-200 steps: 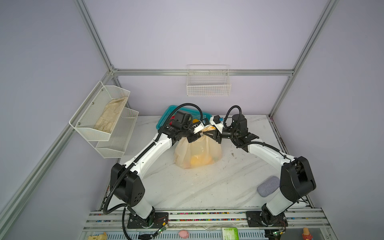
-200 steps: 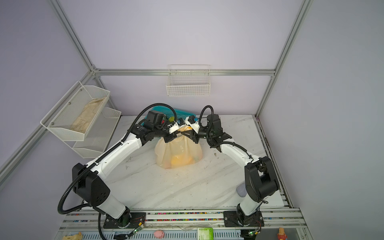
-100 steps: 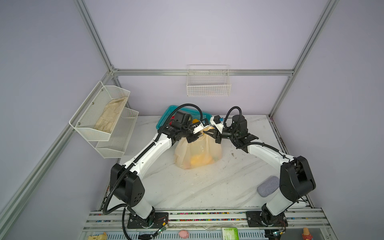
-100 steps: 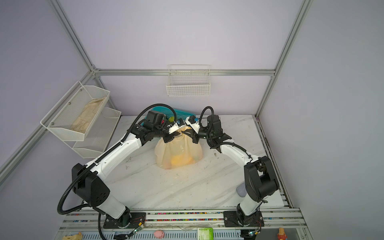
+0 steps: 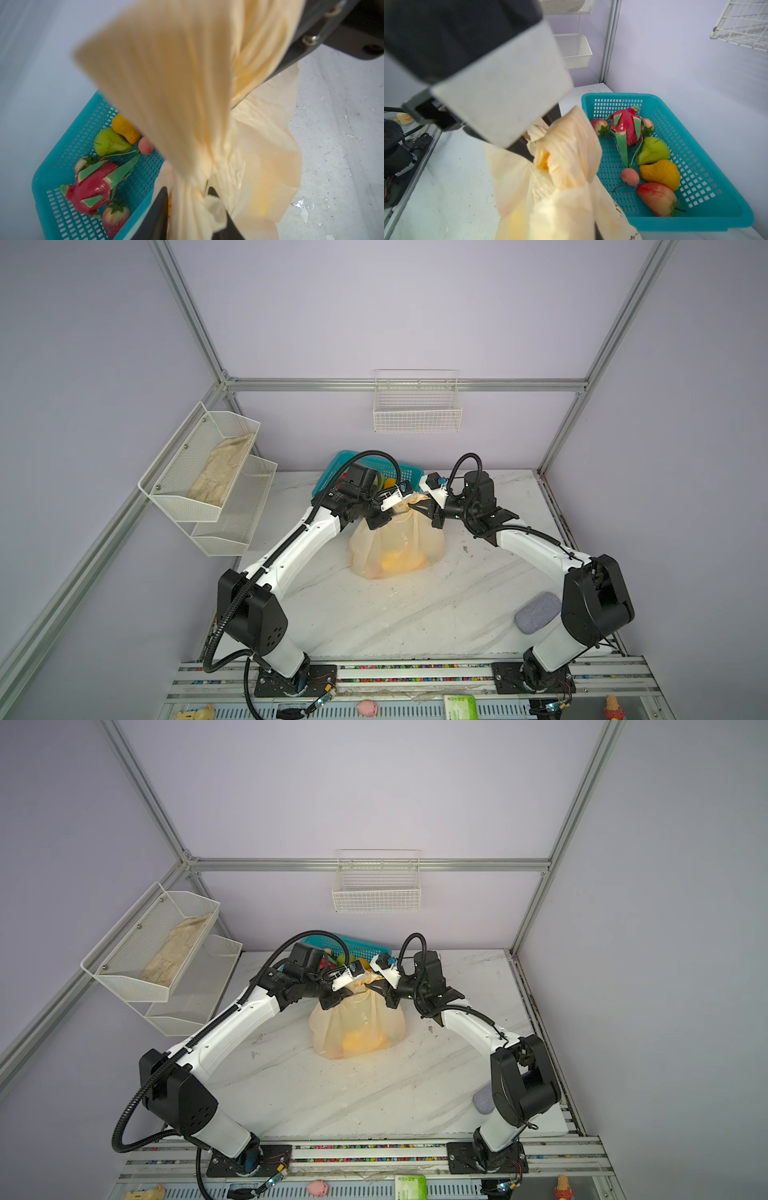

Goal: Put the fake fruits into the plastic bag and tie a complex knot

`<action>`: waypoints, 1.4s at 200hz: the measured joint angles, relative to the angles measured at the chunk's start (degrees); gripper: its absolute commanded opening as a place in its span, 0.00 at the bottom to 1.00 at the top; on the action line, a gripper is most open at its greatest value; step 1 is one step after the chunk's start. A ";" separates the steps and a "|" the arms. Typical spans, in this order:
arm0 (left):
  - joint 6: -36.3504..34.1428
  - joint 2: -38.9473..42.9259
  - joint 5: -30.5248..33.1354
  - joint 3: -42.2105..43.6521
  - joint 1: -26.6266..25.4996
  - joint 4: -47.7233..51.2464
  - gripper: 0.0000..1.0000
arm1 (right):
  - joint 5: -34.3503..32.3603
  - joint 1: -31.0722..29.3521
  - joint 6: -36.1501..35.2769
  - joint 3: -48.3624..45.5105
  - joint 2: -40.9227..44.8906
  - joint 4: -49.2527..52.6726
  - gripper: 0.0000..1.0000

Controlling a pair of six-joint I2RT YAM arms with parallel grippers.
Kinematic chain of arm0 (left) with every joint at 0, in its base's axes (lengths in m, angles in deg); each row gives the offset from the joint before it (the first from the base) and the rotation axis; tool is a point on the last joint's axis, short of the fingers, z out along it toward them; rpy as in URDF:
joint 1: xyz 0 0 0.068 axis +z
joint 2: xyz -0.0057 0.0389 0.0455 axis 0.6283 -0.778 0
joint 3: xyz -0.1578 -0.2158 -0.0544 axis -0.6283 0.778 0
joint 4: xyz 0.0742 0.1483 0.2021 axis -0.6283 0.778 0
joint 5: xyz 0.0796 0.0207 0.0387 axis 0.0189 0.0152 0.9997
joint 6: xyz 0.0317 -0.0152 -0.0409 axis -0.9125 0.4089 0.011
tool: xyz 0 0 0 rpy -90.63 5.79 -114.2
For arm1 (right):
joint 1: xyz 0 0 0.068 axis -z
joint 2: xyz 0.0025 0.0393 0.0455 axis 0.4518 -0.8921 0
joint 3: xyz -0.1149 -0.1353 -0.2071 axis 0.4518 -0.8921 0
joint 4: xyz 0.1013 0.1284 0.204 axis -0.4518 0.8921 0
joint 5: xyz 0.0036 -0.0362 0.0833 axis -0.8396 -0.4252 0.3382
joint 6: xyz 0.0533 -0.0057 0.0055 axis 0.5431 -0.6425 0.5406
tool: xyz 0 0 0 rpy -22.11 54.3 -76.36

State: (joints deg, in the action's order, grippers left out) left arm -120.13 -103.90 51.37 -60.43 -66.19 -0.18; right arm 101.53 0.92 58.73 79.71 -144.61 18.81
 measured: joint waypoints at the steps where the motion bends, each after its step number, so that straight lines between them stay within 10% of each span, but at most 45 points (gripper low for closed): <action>1: -0.02 0.00 0.02 0.00 0.02 0.04 0.28 | -0.11 0.00 -0.07 0.00 0.02 0.13 0.00; 70: 2.71 0.00 0.07 0.00 0.26 0.17 0.00 | -4.31 -0.07 -0.72 0.00 0.37 1.79 0.00; 216: 24.63 8.15 -0.33 7.76 0.20 -12.35 0.00 | -21.11 -4.48 9.79 0.11 2.82 -2.21 0.00; 280: 30.84 8.15 -0.76 9.20 0.24 -14.03 0.00 | -18.67 -4.48 18.25 -1.42 3.06 -7.69 0.00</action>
State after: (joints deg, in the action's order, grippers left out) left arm -89.29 -95.75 50.60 -51.23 -65.95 -14.21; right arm 82.86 -3.56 76.98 78.29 -141.55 11.12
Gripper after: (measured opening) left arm 0.047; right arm 0.056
